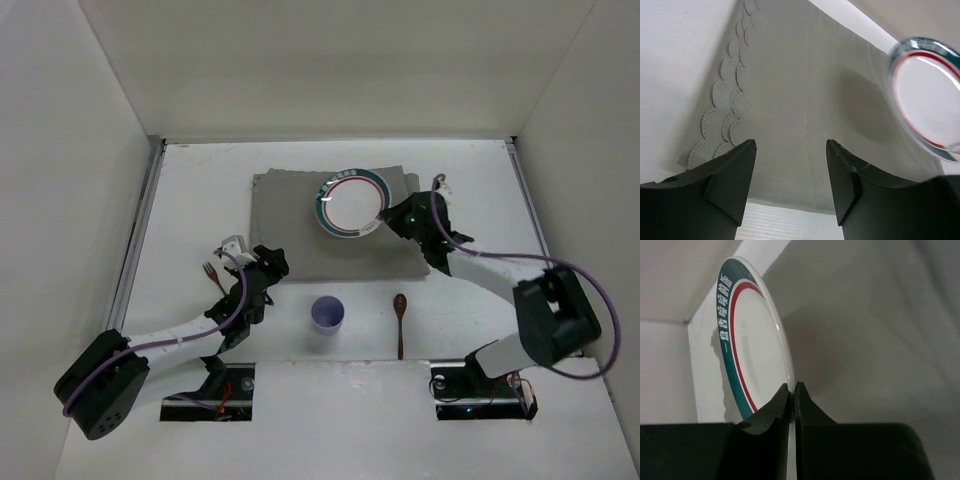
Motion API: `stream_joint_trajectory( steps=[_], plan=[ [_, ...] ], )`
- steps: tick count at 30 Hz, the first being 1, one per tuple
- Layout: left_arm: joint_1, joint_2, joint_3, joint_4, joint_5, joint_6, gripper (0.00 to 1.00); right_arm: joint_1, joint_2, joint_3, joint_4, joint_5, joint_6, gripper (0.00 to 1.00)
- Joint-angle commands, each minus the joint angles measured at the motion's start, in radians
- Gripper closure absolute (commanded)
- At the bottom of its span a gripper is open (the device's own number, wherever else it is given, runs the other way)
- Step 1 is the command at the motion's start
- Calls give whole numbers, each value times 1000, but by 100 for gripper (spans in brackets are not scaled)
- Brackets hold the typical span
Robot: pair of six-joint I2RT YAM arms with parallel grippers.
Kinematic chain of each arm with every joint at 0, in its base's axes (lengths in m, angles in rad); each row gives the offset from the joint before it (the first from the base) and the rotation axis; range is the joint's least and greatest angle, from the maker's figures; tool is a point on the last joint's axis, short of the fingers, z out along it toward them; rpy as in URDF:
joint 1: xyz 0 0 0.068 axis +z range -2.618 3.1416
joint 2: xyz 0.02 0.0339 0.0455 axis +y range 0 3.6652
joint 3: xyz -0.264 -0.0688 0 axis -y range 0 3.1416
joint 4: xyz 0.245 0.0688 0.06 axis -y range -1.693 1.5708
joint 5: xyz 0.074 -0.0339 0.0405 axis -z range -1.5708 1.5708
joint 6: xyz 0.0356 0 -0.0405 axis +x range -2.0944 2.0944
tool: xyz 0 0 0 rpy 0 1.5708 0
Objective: Set the dinner table for one person
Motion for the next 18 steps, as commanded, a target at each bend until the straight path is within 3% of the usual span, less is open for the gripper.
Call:
stream_joint_trajectory(
  steps=[1, 6, 12, 16, 18],
  plan=[
    [6, -17, -11, 41, -10, -9, 44, 52, 135, 115, 175, -90, 62, 94],
    [7, 0, -8, 44, -8, -9, 44, 75, 277, 158, 211, -142, 128, 94],
    [12, 16, -5, 44, -10, -15, 44, 82, 324, 120, 222, -153, 151, 90],
    [14, 49, 5, 58, -6, -17, 44, 82, 353, 90, 204, -159, 172, 72],
    [14, 51, 4, 58, -2, -18, 44, 82, 338, 72, 187, -155, 169, 53]
  ],
)
